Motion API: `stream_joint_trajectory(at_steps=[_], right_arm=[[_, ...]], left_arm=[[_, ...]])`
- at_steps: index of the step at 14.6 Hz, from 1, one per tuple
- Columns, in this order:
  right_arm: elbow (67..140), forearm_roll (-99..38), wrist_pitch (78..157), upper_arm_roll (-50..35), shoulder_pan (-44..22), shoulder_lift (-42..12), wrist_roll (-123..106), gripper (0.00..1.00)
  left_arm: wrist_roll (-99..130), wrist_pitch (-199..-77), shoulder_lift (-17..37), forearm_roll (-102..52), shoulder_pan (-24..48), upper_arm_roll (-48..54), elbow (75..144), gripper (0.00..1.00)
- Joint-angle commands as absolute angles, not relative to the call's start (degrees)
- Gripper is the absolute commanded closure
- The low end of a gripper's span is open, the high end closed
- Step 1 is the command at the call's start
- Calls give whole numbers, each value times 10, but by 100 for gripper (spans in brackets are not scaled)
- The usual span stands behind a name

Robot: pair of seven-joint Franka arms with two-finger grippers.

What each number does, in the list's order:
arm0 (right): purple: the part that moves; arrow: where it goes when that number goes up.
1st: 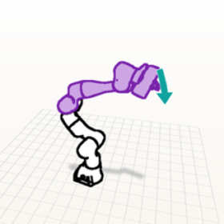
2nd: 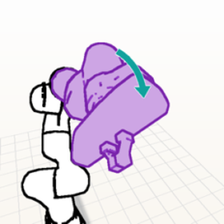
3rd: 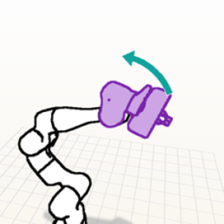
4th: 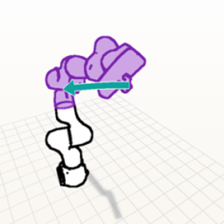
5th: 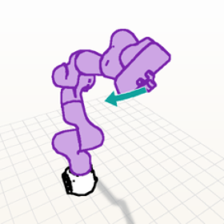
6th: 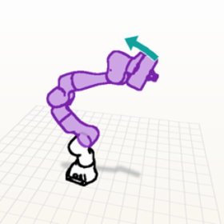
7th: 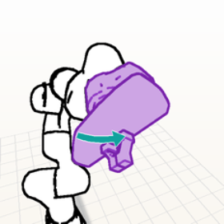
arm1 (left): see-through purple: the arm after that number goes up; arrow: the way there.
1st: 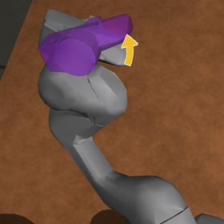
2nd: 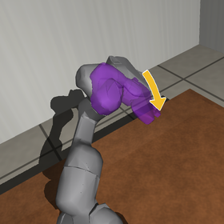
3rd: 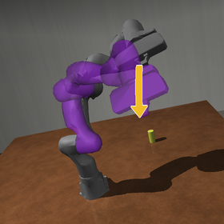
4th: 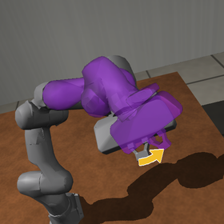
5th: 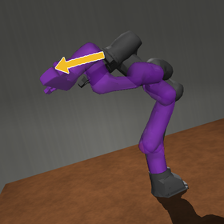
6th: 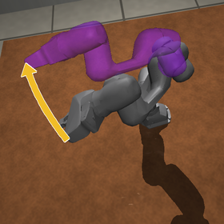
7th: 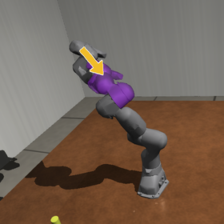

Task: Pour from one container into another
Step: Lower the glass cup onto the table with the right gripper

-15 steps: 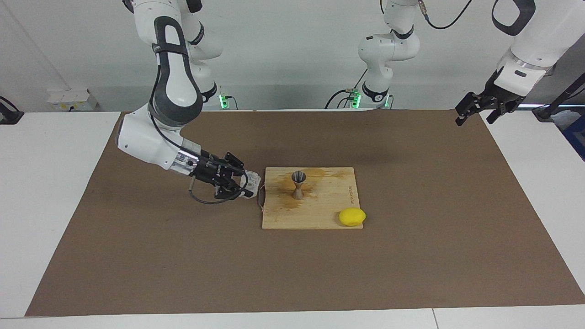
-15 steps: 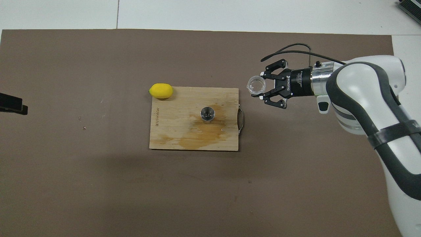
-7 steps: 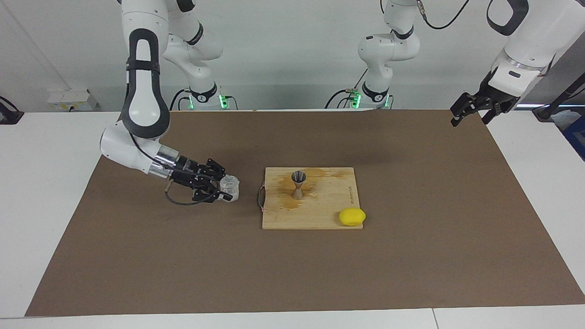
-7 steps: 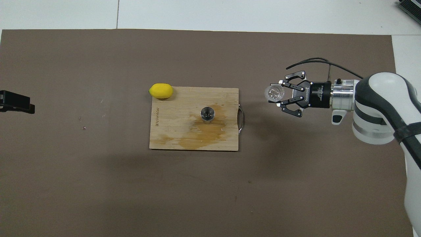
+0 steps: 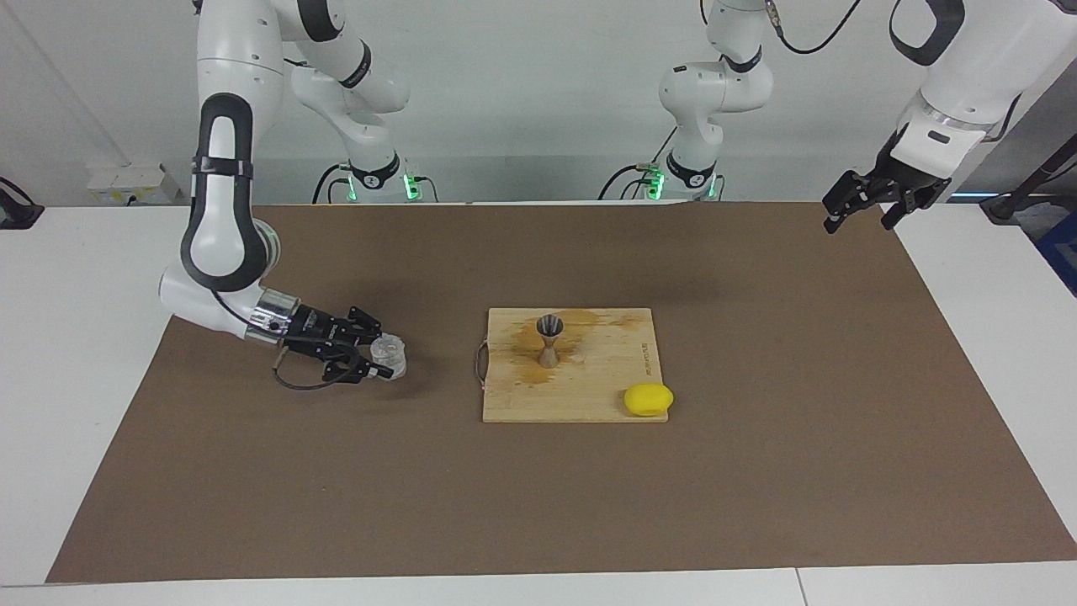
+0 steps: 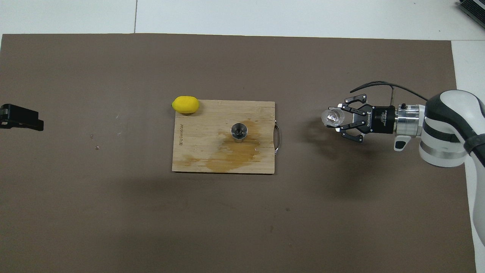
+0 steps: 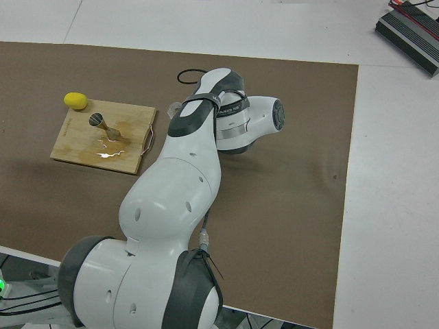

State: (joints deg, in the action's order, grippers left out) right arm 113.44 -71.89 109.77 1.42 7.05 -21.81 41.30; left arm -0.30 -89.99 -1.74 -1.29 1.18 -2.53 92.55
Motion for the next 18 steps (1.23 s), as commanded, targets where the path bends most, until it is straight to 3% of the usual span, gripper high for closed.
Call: stream_joint_trajectory(at_steps=[1, 5, 18], right_arm=[[1132, -706, 1073, 8, 99, -236, 394, 100], [1121, -712, 1075, 6, 105, -260, 368, 100], [1146, -693, 1092, 10, 103, -258, 358, 100]], left_arm=[[8, -893, -21, -1, 19, -28, 919, 0], [9, -890, -21, -1, 19, -28, 919, 0], [9, -893, -21, -1, 18, -29, 919, 0]])
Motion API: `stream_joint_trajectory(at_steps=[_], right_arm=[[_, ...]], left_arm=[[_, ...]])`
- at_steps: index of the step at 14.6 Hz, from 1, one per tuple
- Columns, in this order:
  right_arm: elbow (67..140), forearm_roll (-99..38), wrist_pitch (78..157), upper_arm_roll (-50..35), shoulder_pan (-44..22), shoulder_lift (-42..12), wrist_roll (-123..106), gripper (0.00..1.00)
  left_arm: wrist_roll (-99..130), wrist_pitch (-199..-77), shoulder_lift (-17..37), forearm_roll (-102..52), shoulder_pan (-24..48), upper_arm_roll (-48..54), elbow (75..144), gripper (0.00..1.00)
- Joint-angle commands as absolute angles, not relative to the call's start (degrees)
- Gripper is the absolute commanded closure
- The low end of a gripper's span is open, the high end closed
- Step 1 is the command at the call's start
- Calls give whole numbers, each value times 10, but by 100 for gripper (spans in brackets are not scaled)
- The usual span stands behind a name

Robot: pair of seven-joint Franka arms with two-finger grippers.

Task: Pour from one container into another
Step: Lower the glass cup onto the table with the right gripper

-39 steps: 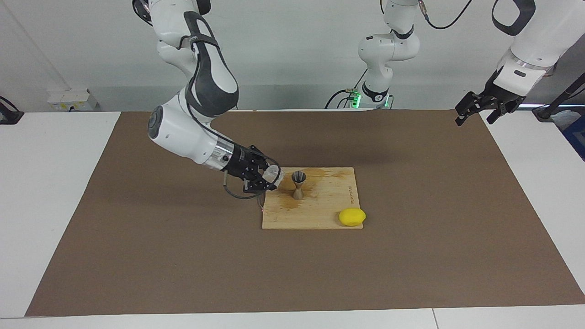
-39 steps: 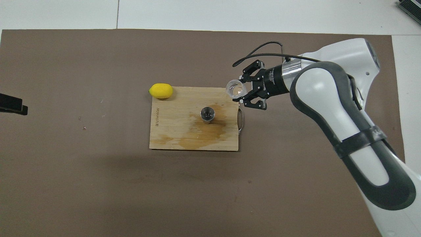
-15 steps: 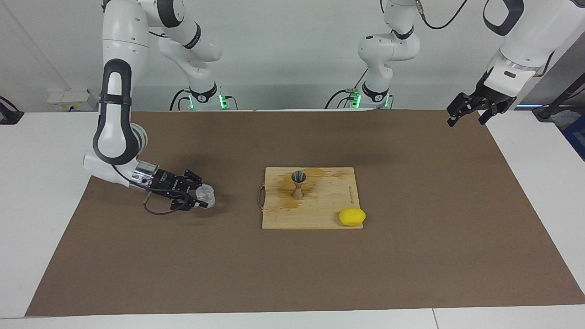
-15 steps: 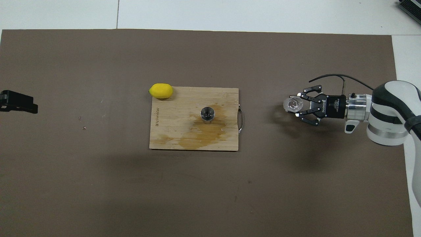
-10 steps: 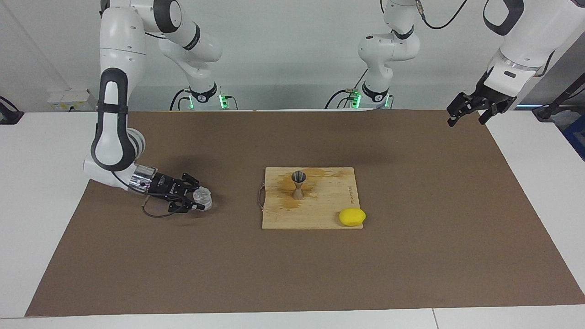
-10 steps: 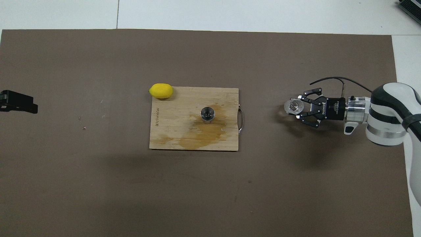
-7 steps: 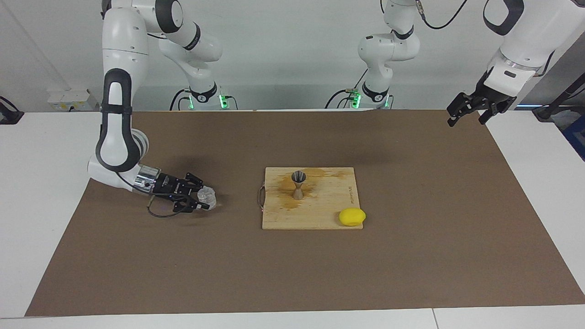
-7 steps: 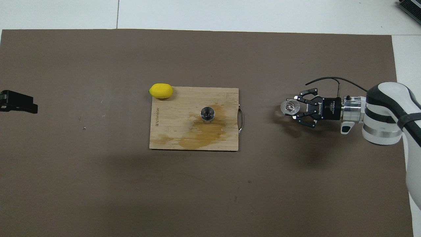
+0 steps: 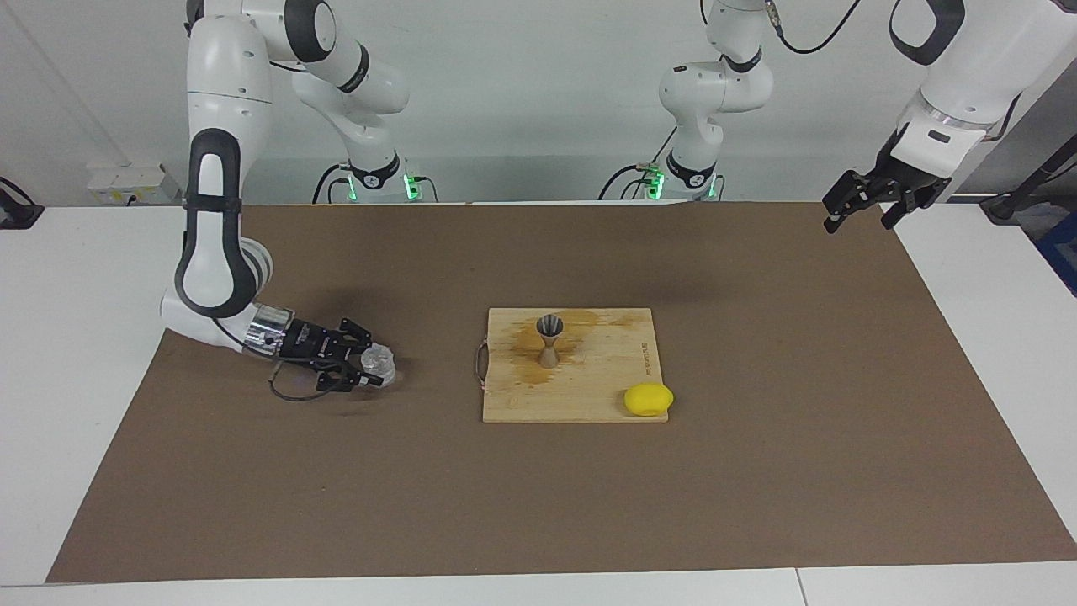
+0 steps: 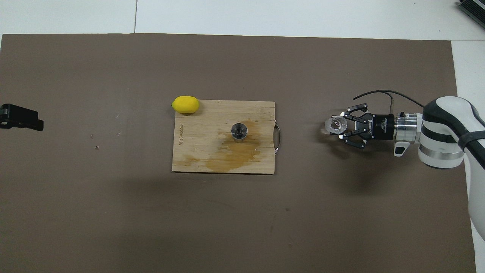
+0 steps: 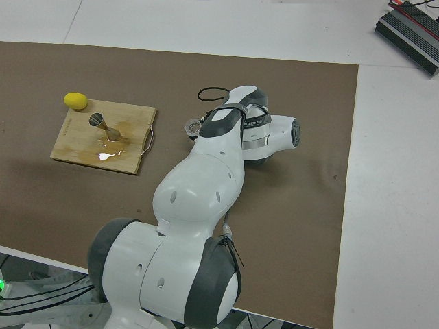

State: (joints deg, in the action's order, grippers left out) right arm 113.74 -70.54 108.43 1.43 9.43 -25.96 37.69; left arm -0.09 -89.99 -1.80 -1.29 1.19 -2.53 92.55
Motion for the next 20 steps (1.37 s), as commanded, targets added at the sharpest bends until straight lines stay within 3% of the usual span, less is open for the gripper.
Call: stream_joint_trajectory(at_steps=[1, 20], right_arm=[[1148, -693, 1092, 9, 105, -260, 352, 100], [1151, -675, 1096, 10, 96, -263, 308, 100]], left_arm=[[9, -892, -21, -1, 18, -29, 919, 0], [15, -894, -21, -1, 18, -28, 919, 0]])
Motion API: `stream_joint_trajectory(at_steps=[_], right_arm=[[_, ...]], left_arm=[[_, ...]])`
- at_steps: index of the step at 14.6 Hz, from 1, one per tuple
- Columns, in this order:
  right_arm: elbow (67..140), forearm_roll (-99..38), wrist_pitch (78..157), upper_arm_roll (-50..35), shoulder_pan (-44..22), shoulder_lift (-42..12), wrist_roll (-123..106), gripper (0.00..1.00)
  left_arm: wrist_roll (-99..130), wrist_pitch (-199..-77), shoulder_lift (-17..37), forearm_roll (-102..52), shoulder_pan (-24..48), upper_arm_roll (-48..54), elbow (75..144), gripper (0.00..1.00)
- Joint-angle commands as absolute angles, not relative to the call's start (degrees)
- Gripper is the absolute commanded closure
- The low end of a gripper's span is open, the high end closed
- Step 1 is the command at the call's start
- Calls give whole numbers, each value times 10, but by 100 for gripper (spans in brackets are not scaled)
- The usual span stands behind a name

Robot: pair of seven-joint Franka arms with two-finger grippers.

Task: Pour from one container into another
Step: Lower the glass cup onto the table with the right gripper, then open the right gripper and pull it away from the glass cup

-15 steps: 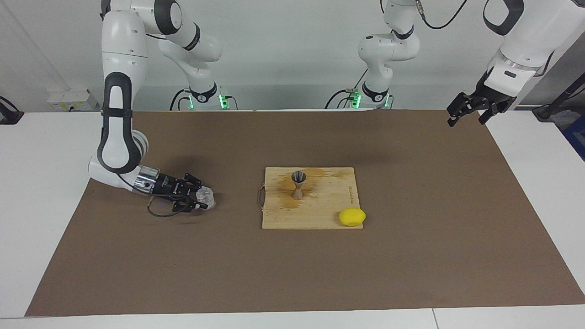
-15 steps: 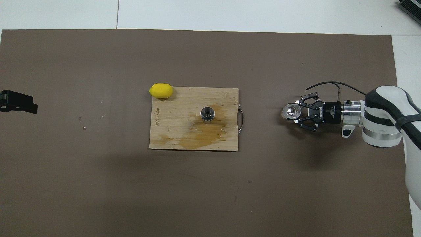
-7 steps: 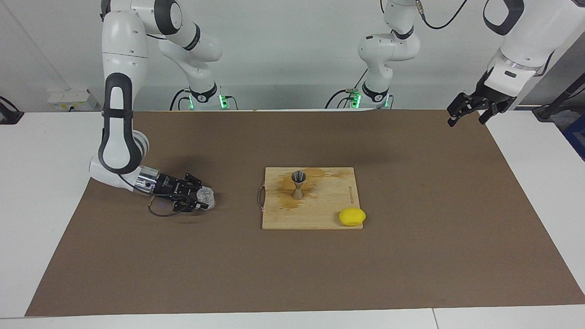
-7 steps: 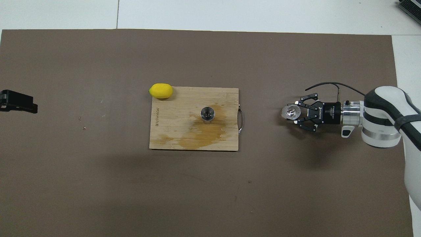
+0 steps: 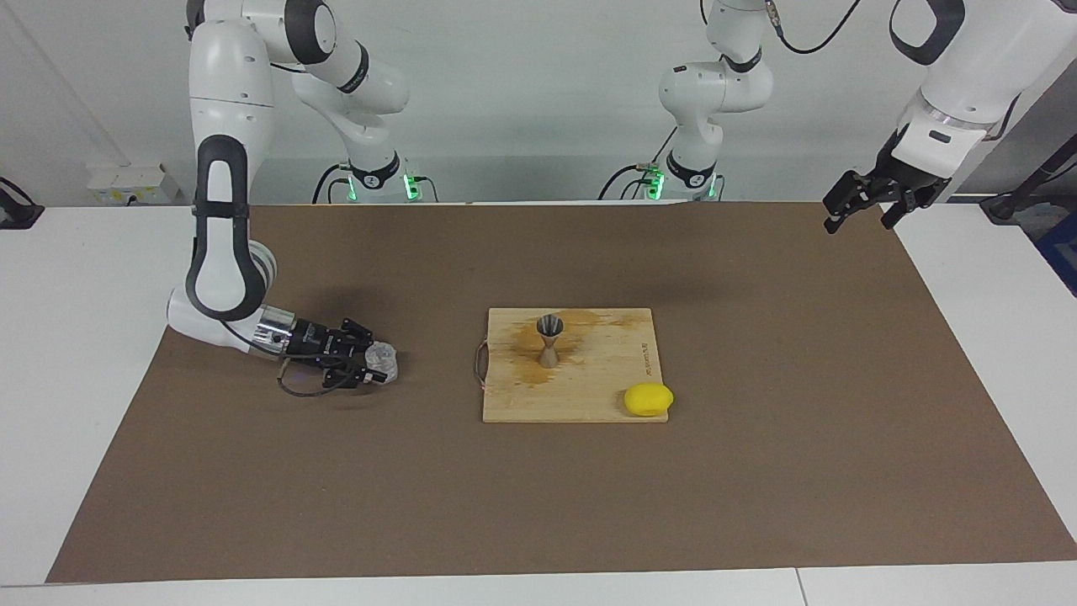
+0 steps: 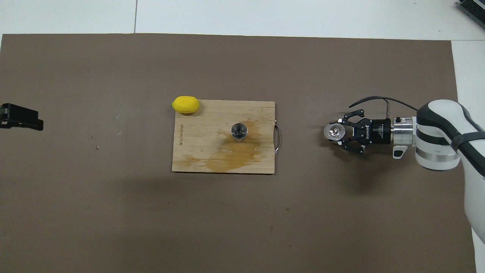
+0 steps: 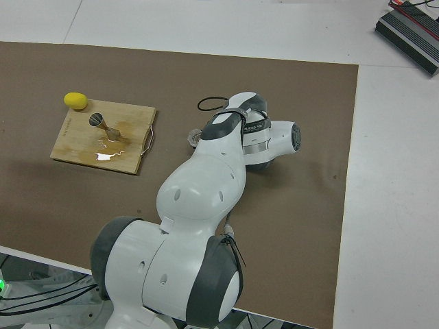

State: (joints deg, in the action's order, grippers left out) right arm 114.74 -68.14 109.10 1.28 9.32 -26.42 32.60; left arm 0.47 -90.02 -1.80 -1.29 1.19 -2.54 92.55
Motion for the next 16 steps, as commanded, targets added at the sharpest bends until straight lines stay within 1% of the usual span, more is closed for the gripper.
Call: stream_joint_trajectory(at_steps=[1, 2, 3, 6, 8, 11, 16], right_arm=[[1151, -674, 1096, 9, 96, -263, 308, 79], [1150, -671, 1102, 10, 95, -263, 313, 21], [1149, -657, 1110, 9, 95, -265, 311, 0], [1136, -618, 1098, 9, 95, -265, 316, 0], [1133, -605, 1085, 9, 94, -255, 328, 0], [1136, -571, 1080, 11, 96, -216, 378, 0], [1133, -447, 1049, 11, 96, -128, 474, 0]], left_arm=[[15, -894, -21, -1, 18, -28, 919, 0], [15, -894, -21, -1, 18, -28, 919, 0], [15, -894, -21, -1, 18, -28, 919, 0], [15, -894, -21, -1, 18, -28, 919, 0], [15, -895, -21, -1, 18, -28, 919, 0], [15, -894, -21, -1, 18, -28, 919, 0], [15, -894, -21, -1, 18, -28, 919, 0]])
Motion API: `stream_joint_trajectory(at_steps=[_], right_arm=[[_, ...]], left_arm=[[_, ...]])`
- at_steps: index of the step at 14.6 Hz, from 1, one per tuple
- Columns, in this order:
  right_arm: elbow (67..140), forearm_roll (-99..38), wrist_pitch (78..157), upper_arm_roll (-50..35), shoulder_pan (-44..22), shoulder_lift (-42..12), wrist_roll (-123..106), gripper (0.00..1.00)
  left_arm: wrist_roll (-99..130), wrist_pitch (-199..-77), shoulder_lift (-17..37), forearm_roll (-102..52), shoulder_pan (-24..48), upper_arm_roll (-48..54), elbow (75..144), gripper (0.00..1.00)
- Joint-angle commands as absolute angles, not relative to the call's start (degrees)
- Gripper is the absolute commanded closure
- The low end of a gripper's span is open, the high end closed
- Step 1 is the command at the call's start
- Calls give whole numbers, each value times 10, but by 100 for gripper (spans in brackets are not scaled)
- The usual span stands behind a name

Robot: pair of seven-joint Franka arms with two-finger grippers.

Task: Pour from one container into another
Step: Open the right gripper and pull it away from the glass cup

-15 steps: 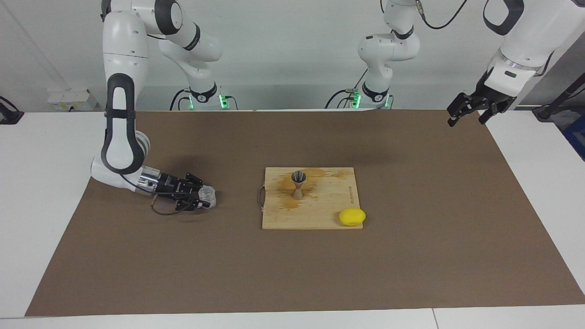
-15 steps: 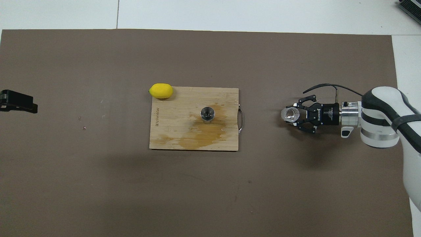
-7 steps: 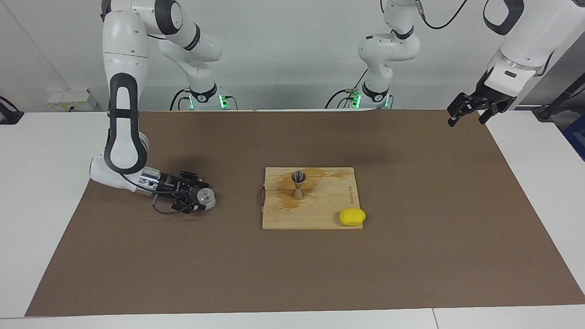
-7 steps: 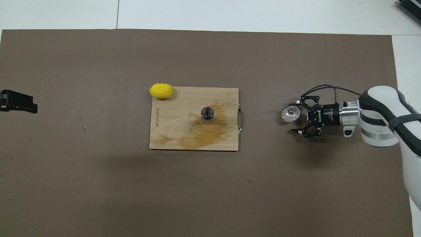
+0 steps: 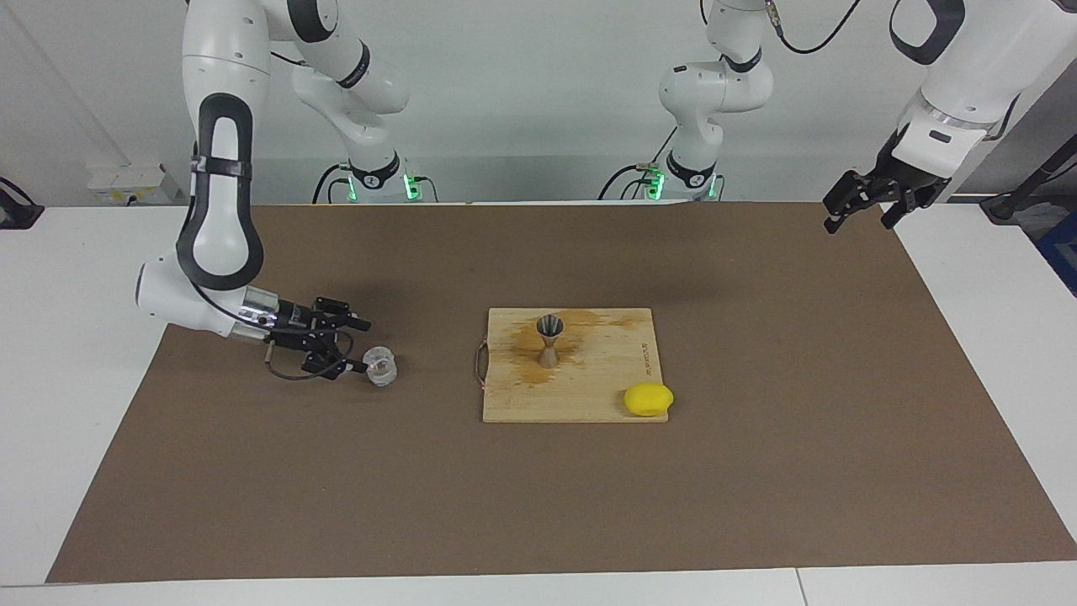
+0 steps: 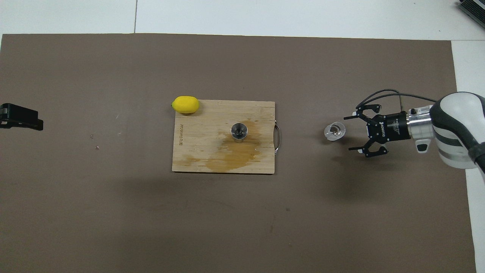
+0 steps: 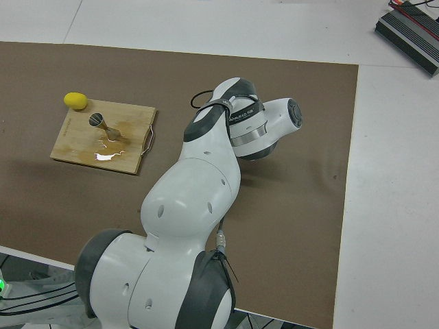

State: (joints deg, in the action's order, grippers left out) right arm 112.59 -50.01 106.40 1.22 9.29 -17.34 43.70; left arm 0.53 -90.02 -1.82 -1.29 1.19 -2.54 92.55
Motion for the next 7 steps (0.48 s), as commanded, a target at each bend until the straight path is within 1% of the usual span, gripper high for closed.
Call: stream_joint_trajectory(at_steps=[1, 3, 5, 7], right_arm=[[1129, -413, 1046, 11, 96, -113, 474, 0], [1118, -347, 1036, 9, 95, -89, 468, 0], [1094, -281, 1042, 3, 88, -85, 464, 0], [1070, -183, 1062, 4, 58, -78, 440, 0]], left_arm=[[15, -894, -21, -1, 18, -28, 919, 0], [15, -894, -21, -1, 18, -28, 919, 0], [15, -894, -21, -1, 18, -28, 919, 0], [18, -894, -21, -1, 18, -28, 919, 0]])
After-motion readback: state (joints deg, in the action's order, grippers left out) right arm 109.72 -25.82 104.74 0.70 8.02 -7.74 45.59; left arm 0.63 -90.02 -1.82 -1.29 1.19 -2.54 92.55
